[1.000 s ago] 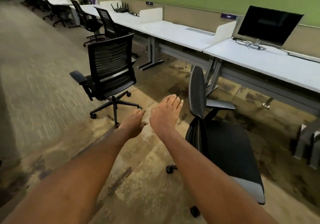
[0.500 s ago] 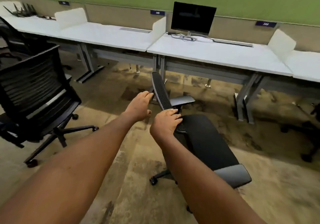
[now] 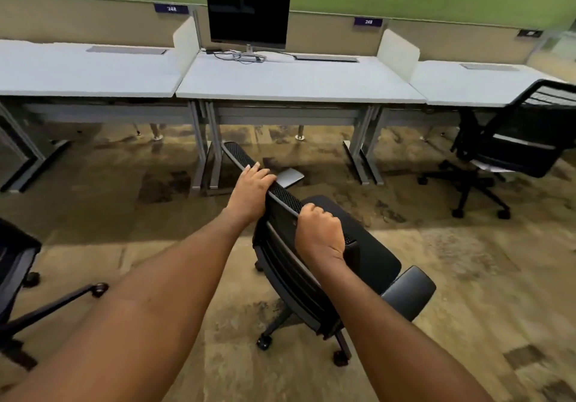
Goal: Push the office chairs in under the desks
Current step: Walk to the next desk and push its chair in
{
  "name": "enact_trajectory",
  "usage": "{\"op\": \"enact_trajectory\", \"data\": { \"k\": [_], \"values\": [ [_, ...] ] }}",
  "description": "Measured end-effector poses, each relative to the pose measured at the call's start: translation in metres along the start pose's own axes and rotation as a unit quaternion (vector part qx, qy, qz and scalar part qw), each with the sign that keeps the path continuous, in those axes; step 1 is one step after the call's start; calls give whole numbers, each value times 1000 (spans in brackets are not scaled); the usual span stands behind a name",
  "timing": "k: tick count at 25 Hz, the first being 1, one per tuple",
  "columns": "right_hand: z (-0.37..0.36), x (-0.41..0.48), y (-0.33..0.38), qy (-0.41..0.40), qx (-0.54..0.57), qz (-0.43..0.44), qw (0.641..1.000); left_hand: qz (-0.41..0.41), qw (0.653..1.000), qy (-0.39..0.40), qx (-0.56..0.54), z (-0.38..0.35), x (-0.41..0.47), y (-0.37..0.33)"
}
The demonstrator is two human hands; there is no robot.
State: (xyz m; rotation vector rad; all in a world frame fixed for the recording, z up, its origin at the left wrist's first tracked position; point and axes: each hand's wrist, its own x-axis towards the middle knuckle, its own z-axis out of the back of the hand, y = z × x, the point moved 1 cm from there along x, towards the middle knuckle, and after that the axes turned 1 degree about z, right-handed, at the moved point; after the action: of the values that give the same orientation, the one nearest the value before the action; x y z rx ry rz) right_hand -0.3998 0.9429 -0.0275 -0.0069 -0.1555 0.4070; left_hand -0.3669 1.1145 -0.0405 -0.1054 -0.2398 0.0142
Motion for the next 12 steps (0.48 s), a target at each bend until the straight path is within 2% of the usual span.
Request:
{"op": "enact_trajectory", "data": {
  "k": [2, 4, 12],
  "values": [
    [-1, 9, -1, 0, -5, -3, 1000, 24, 997, -67, -31, -13, 8, 0],
    [-4, 21, -5, 0, -10, -12, 1000, 40, 992, -101, -60, -23, 22, -2],
    [-28, 107, -40, -9, -21, -25, 999, 35, 989, -105, -94, -52, 109, 2]
  ]
}}
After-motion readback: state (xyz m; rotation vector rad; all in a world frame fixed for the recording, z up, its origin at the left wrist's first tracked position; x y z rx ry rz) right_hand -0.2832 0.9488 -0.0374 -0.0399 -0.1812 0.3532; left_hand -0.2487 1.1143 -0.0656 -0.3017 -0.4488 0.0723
